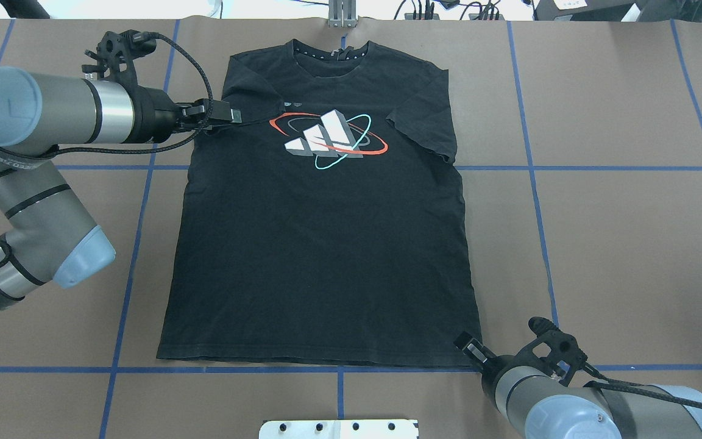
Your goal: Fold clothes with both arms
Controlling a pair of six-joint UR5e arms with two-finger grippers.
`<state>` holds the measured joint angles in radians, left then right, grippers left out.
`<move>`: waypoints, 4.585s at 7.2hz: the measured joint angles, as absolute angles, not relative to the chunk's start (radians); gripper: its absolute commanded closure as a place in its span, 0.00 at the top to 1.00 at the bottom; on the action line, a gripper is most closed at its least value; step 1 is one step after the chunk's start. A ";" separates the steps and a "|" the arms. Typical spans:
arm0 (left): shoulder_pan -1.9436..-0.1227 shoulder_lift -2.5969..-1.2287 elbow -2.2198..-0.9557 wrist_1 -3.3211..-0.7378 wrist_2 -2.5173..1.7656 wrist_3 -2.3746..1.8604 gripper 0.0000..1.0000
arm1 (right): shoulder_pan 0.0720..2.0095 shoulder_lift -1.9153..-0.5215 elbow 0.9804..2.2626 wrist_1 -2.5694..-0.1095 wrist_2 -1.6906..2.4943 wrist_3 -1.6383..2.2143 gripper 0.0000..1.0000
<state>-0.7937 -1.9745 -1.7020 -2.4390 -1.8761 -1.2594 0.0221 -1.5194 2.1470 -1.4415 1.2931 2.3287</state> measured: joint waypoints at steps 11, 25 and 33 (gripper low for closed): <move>-0.785 -1.850 -1.799 -2.366 -1.932 -1.313 0.75 | 0.013 -1.533 2.175 -1.437 1.299 2.337 0.00; -0.201 -1.405 -2.041 -2.347 -1.587 -1.959 0.60 | -0.001 -1.615 2.257 -1.426 1.327 2.324 0.00; -0.166 -1.425 -2.013 -2.347 -1.586 -1.973 0.43 | 0.000 -1.617 2.257 -1.424 1.328 2.323 0.00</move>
<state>-0.1662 -1.4247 -2.0131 -2.3470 -1.5860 -1.9727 0.0000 -1.6170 2.2571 -1.4244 1.3284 2.3230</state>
